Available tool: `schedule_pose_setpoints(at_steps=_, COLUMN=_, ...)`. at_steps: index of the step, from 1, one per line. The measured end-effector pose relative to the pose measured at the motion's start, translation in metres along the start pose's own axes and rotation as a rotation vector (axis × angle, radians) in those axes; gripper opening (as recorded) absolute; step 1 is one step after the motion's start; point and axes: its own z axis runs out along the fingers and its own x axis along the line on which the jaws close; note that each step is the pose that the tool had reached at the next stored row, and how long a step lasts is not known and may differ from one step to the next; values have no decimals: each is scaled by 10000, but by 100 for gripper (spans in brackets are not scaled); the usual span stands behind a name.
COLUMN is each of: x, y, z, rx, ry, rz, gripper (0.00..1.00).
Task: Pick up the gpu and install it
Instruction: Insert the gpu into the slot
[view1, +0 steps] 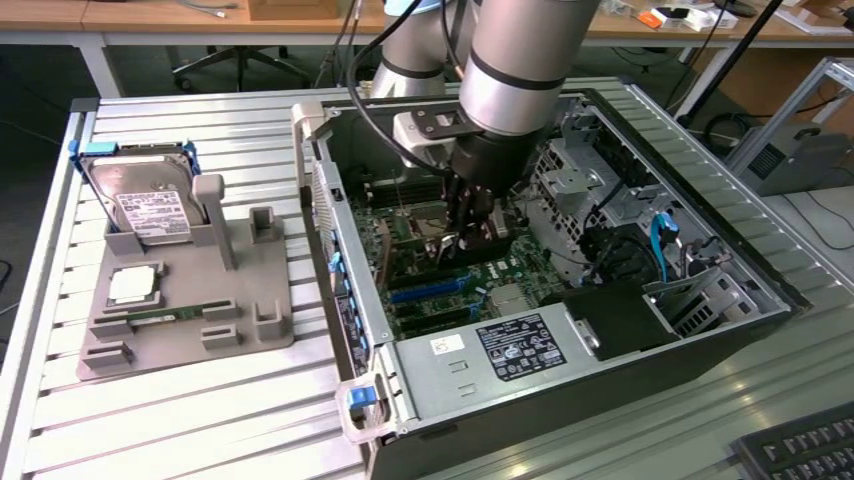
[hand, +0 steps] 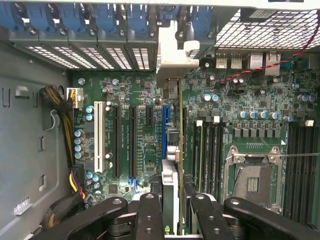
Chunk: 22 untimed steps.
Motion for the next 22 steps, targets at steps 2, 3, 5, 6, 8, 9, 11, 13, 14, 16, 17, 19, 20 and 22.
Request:
schedule_pose_setpoints(at_steps=2, x=0, y=4, z=3, rx=0, ry=0, rz=1, gripper=27)
schedule_pose_setpoints(at_steps=3, x=0, y=7, z=4, rx=0, ry=1, rz=2, gripper=27)
schedule_pose_setpoints(at_steps=5, x=0, y=13, z=7, rx=0, ry=3, rz=0, gripper=27)
schedule_pose_setpoints(at_steps=6, x=0, y=19, z=9, rx=0, ry=3, rz=1, gripper=27)
schedule_pose_setpoints(at_steps=8, x=-1, y=26, z=13, rx=0, ry=2, rz=0, gripper=27)
schedule_pose_setpoints(at_steps=9, x=-3, y=27, z=15, rx=1, ry=1, rz=0, gripper=27)
schedule_pose_setpoints(at_steps=11, x=-13, y=29, z=17, rx=0, ry=3, rz=0, gripper=27)
schedule_pose_setpoints(at_steps=13, x=-29, y=30, z=19, rx=0, ry=3, rz=0, gripper=27)
schedule_pose_setpoints(at_steps=14, x=-40, y=30, z=20, rx=0, ry=3, rz=0, gripper=27)
schedule_pose_setpoints(at_steps=16, x=-55, y=31, z=23, rx=0, ry=5, rz=0, gripper=27)
schedule_pose_setpoints(at_steps=17, x=-62, y=33, z=25, rx=0, ry=4, rz=0, gripper=27)
schedule_pose_setpoints(at_steps=19, x=-67, y=39, z=28, rx=0, ry=5, rz=0, gripper=27)
schedule_pose_setpoints(at_steps=20, x=-69, y=46, z=29, rx=0, ry=7, rz=0, gripper=27)
schedule_pose_setpoints(at_steps=22, x=-71, y=60, z=33, rx=0, ry=7, rz=1, gripper=27)
